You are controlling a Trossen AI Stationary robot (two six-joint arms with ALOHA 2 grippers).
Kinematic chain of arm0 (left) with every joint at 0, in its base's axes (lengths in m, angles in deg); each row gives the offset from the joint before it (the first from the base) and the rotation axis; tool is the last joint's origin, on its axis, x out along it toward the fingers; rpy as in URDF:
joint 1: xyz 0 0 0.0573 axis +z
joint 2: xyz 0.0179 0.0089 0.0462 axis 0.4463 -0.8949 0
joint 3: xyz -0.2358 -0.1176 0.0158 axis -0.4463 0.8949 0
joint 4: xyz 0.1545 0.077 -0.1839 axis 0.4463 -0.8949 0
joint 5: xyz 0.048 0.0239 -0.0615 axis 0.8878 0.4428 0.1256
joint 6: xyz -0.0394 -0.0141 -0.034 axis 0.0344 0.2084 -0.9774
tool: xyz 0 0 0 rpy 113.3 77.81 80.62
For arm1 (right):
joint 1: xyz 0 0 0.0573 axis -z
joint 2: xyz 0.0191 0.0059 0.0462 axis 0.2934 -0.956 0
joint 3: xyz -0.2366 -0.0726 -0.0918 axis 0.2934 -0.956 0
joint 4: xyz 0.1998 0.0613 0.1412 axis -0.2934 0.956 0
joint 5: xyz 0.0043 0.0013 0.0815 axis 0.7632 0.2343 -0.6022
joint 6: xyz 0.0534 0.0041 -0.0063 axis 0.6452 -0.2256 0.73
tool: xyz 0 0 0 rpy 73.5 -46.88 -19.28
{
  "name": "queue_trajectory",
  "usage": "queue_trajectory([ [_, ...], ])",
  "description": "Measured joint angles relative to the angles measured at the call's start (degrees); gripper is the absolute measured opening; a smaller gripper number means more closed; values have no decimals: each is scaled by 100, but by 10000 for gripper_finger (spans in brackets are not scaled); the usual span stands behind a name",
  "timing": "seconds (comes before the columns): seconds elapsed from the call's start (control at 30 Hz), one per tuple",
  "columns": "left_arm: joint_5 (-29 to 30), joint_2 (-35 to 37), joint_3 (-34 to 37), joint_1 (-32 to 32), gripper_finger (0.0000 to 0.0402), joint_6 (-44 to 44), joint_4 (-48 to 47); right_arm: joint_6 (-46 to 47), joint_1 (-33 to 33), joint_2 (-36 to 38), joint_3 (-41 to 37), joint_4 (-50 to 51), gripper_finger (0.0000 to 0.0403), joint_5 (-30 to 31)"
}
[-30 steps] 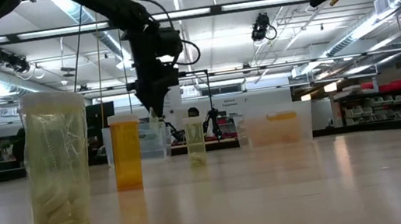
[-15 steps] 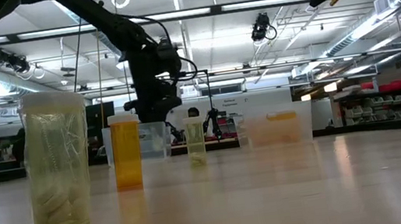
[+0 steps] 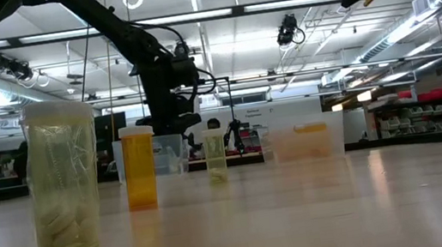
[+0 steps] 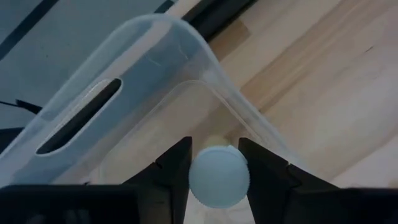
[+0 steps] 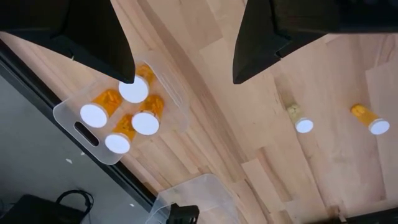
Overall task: Pick and place medicine bottles into bin by pill shape (circle, oval)
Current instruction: Put the yellow pill bottle into the left transparent bin
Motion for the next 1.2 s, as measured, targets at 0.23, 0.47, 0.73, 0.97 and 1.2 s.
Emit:
queue_trajectory([
  [0.23, 4, 0, 0, 0, 191, 11, 23, 2, 0, 0, 0, 0, 277, 0],
  [0.47, 4, -2, -128, 4, 229, 151, -117, -8, 2, 0, 0, 0, 277, 0],
  [0.73, 22, -2, -1037, -19, 229, 112, -1074, -13, 2, 0, 0, 0, 277, 0],
  [0.97, 22, -2, -1589, -344, 229, 11, -1652, -15, 2, 2, 0, 2, 277, 0],
  [1.2, -426, -2, -1604, -952, 229, 250, -1776, -17, 2, 0, 0, 2, 277, 0],
])
